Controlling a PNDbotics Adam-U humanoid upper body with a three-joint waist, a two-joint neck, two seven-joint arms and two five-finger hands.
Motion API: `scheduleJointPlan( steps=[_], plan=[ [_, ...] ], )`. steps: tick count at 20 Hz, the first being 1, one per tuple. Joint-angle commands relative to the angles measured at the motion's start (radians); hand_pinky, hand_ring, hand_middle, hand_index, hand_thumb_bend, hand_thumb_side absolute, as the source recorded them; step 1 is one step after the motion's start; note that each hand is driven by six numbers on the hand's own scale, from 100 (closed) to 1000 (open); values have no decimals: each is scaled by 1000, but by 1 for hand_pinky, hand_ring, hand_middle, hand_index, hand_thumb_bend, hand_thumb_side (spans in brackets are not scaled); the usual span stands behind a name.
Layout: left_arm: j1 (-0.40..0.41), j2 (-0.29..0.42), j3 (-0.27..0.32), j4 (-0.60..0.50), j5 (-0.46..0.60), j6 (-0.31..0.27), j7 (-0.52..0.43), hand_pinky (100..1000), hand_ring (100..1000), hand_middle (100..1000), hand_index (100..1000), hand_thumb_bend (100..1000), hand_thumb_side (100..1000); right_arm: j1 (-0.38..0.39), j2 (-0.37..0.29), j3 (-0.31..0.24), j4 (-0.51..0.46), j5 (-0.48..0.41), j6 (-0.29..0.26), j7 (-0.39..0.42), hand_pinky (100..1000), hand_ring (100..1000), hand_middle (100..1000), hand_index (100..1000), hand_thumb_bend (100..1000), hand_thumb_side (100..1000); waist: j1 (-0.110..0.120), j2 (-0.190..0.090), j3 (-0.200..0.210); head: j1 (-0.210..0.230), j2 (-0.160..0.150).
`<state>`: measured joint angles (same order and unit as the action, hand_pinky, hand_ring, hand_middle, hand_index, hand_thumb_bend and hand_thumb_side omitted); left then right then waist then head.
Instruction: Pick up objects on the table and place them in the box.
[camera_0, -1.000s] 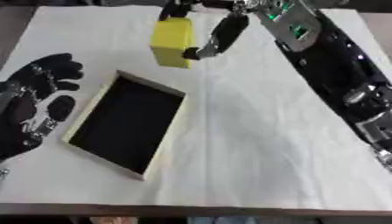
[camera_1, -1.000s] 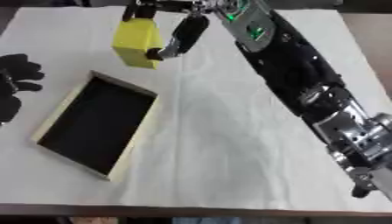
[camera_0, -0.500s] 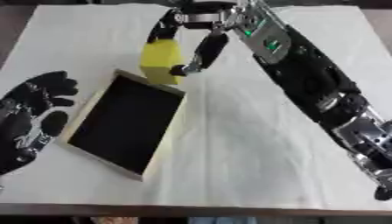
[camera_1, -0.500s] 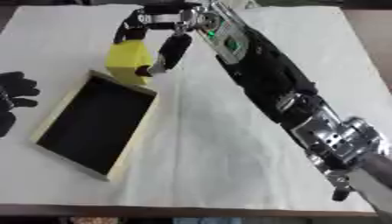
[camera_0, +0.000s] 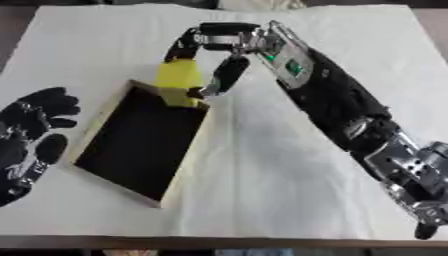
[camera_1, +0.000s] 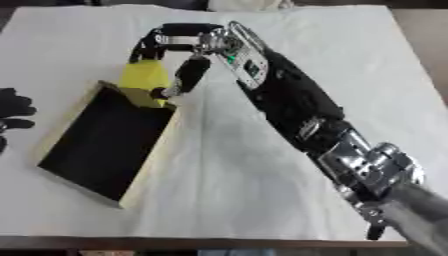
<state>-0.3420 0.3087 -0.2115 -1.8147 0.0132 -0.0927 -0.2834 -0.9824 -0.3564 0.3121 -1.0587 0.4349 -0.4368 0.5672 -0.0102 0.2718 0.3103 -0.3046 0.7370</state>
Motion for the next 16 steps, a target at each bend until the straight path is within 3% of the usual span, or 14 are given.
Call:
scheduleJointPlan(
  steps=[1, 7, 8, 9, 15, 16],
  plan=[
    [-3, 5, 16, -30, 10, -3, 5, 770, 803, 766, 902, 447, 622, -10, 11, -13, 4, 7, -7, -43, 765, 745, 657, 742, 280, 258, 6, -15, 4, -8, -10],
    [-2, 0, 33, -51, 26, -6, 13, 765, 800, 763, 902, 450, 611, 1, 46, 2, 9, 35, -32, -125, 769, 751, 675, 753, 300, 276, 8, -12, 6, -14, -6],
    [-3, -1, 36, -54, 28, -7, 16, 765, 800, 763, 903, 450, 610, 3, 51, 7, 7, 46, -40, -135, 770, 753, 678, 755, 349, 274, 9, -12, 5, -14, -6],
    [-2, -1, 39, -57, 29, -7, 19, 765, 800, 763, 903, 451, 609, 5, 54, 12, 4, 57, -47, -142, 770, 753, 679, 755, 304, 280, 8, -11, 5, -14, -6],
    [-2, -3, 49, -68, 37, -9, 27, 766, 800, 763, 904, 452, 604, 21, 74, 41, -13, 102, -92, -158, 777, 762, 702, 773, 320, 303, 9, -11, 3, -16, -4],
    [-2, -3, 50, -69, 38, -9, 28, 766, 800, 763, 904, 451, 604, 23, 78, 45, -15, 106, -99, -157, 777, 764, 708, 777, 365, 296, 9, -11, 2, -16, -4]
  ],
)
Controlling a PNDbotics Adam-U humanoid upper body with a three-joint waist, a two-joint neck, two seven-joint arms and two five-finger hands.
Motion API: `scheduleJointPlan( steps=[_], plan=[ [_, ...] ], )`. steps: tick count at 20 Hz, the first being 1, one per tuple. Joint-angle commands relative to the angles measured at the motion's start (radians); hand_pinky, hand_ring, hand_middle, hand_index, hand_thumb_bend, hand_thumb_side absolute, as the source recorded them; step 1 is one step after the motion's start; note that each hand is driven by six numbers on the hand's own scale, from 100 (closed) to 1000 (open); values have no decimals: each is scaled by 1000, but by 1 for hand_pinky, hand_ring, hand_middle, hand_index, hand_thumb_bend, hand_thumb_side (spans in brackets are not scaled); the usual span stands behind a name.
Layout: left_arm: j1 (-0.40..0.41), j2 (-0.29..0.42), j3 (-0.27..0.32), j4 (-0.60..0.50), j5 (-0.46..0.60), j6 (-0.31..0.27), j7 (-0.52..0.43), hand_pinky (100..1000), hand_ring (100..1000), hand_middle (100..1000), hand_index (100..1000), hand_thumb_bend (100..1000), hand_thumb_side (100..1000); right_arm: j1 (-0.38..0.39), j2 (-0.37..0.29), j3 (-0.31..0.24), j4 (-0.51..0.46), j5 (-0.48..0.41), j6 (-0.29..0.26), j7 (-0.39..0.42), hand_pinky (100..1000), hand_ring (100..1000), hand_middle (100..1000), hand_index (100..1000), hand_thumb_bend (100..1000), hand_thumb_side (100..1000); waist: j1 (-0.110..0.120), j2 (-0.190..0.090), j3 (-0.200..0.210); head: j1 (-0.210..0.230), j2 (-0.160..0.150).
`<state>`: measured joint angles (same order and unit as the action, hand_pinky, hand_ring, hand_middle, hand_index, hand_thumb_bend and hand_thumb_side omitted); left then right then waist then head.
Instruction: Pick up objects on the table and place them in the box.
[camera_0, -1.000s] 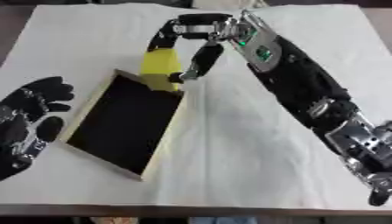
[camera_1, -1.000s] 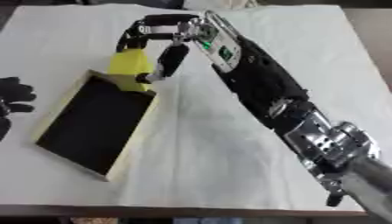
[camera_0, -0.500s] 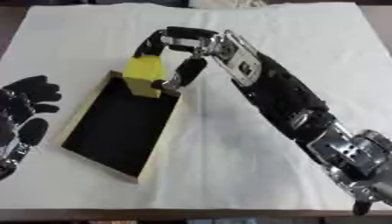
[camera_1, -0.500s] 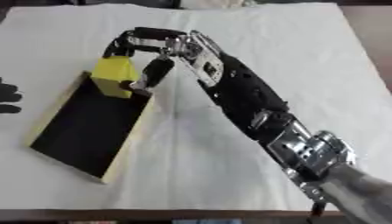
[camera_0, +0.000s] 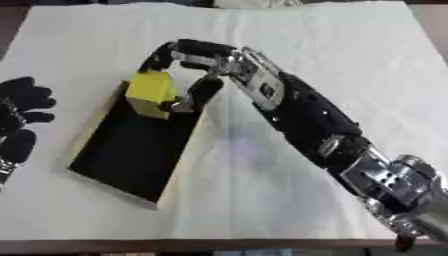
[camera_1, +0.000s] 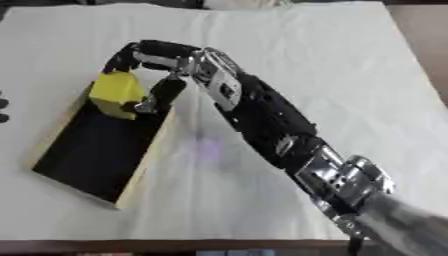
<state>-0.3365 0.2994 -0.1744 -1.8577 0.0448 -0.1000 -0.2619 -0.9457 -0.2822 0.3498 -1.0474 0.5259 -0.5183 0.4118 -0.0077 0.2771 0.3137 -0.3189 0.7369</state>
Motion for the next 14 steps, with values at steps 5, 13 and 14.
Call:
scheduleJointPlan(
  steps=[5, 13, 14],
  plan=[
    [-10, 4, 14, -27, 6, -1, 9, 770, 801, 764, 905, 449, 604, -3, 17, 21, -28, 40, -22, 1, 776, 772, 737, 805, 364, 312, 7, -14, -4, -3, -4],
    [-10, 2, 16, -26, 5, 0, 13, 772, 802, 764, 905, 448, 604, 1, 18, 26, -28, 76, -31, 18, 814, 819, 859, 923, 454, 395, 6, -14, -8, -2, -3],
    [-10, 2, 16, -26, 5, 0, 13, 772, 802, 764, 905, 448, 604, 1, 18, 26, -28, 78, -32, 19, 814, 819, 859, 923, 454, 395, 6, -14, -8, -2, -3]
  ],
)
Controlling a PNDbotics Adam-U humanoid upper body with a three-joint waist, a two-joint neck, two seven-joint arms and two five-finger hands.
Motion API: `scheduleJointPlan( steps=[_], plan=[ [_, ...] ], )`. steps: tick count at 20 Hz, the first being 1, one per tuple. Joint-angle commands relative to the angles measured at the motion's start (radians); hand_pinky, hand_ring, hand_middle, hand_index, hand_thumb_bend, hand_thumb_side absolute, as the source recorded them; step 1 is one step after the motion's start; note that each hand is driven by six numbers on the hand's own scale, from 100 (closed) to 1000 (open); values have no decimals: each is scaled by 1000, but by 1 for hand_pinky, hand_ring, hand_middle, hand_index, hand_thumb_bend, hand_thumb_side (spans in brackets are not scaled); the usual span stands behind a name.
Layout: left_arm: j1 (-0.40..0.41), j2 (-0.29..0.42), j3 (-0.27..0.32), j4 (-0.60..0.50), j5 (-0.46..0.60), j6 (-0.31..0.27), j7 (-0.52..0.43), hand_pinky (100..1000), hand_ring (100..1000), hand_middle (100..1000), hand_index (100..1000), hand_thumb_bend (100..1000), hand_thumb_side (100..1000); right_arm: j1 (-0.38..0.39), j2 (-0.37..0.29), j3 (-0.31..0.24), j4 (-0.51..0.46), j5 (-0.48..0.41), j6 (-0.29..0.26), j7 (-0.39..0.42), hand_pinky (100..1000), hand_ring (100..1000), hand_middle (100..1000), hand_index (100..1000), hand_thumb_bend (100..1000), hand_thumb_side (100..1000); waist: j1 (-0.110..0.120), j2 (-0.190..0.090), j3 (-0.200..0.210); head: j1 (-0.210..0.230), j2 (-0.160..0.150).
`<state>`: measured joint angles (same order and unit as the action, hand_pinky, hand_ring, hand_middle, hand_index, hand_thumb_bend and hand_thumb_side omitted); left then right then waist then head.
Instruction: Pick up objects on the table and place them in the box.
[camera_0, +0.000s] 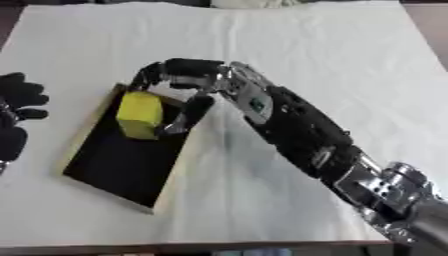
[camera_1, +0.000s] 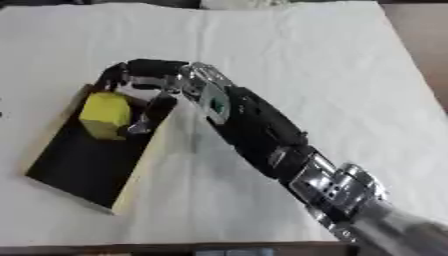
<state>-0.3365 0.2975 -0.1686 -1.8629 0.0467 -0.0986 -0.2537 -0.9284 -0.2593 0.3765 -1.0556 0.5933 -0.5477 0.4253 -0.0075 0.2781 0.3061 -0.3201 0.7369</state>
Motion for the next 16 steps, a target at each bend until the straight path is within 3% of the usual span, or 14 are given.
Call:
scheduleJointPlan(
  steps=[1, 2, 3, 9, 16],
  plan=[
    [-10, 4, 10, -21, 3, -2, 5, 772, 802, 764, 905, 448, 604, -16, -5, -1, -19, 12, -4, 5, 814, 819, 859, 923, 454, 395, 6, -15, 0, -1, -3],
    [-10, 4, 10, -21, 3, -2, 5, 772, 802, 764, 905, 448, 604, -16, -5, -2, -19, 13, -4, 6, 814, 819, 859, 923, 454, 395, 6, -15, 0, -1, -3],
    [-10, 3, 11, -21, 3, -2, 5, 772, 802, 764, 906, 447, 603, -18, -8, -2, -21, 17, -6, 6, 864, 877, 978, 1000, 639, 545, 6, -16, -1, -1, -3],
    [-10, 3, 12, -22, 3, -2, 6, 773, 802, 764, 905, 447, 600, -20, -13, -5, -24, 29, -14, -2, 873, 888, 993, 1000, 648, 564, 6, -19, -1, -1, -3],
    [-5, 7, 26, -26, 5, -4, 18, 774, 801, 763, 904, 447, 594, -43, -102, -31, -88, -32, 16, -26, 868, 883, 978, 1000, 627, 561, 1, -32, -17, 13, -1]
  ],
)
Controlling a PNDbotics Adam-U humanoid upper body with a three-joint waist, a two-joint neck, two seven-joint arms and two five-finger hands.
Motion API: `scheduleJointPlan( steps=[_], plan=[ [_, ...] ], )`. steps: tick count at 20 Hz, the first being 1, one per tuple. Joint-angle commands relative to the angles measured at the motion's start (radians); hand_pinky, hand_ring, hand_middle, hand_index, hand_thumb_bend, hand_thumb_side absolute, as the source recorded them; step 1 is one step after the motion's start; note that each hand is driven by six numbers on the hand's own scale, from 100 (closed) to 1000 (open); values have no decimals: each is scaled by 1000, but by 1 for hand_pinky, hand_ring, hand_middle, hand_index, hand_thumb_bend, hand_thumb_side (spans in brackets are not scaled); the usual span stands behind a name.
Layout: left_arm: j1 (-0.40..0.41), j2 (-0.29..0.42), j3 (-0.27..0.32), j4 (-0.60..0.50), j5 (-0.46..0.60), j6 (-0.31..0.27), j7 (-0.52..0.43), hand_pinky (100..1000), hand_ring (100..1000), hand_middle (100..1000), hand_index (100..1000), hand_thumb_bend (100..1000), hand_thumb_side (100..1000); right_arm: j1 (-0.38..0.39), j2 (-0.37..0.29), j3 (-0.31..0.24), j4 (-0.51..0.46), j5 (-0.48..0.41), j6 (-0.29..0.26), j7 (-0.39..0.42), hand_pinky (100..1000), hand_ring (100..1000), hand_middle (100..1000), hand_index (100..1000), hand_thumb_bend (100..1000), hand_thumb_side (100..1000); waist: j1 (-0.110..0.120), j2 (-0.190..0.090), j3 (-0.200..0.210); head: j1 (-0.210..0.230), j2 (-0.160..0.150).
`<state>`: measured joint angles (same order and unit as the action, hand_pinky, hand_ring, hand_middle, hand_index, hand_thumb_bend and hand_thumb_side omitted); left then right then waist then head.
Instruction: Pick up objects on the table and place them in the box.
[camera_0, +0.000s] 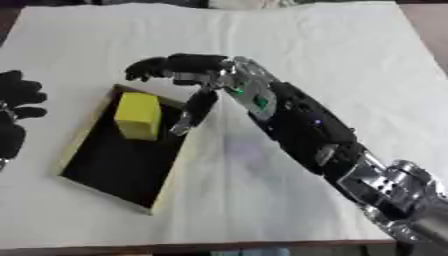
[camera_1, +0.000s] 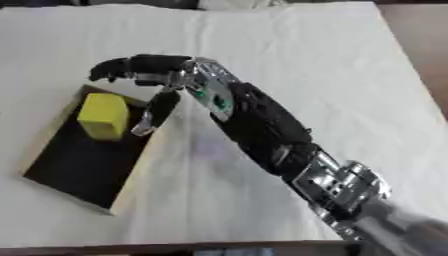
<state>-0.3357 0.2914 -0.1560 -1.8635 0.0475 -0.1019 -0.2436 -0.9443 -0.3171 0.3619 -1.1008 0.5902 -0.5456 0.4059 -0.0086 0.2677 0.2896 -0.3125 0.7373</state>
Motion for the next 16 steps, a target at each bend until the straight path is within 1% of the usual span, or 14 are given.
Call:
scheduleJointPlan(
  steps=[1, 5, 10, 16],
  plan=[
    [-5, 14, 15, -25, 3, -1, 9, 774, 801, 763, 904, 447, 594, -31, -59, -22, -57, -44, 25, -9, 866, 882, 975, 1000, 626, 560, 1, -24, -5, 9, -1],
    [-4, 16, 24, -25, 2, -2, 16, 774, 801, 763, 903, 447, 593, -35, -108, -40, -117, -107, 72, -30, 849, 871, 960, 1000, 617, 557, -1, -27, -21, 20, -2],
    [-1, 20, 32, -16, -2, 0, 26, 774, 801, 763, 903, 442, 597, -21, -175, -62, -196, -192, 134, -59, 839, 866, 952, 1000, 600, 553, -1, -28, -44, 35, -3],
    [-6, 21, 48, 6, -15, 10, 69, 773, 801, 762, 902, 427, 598, 13, -262, -95, -282, -298, 201, -82, 825, 856, 940, 1000, 546, 508, 4, -30, -69, 61, -11]
  ],
)
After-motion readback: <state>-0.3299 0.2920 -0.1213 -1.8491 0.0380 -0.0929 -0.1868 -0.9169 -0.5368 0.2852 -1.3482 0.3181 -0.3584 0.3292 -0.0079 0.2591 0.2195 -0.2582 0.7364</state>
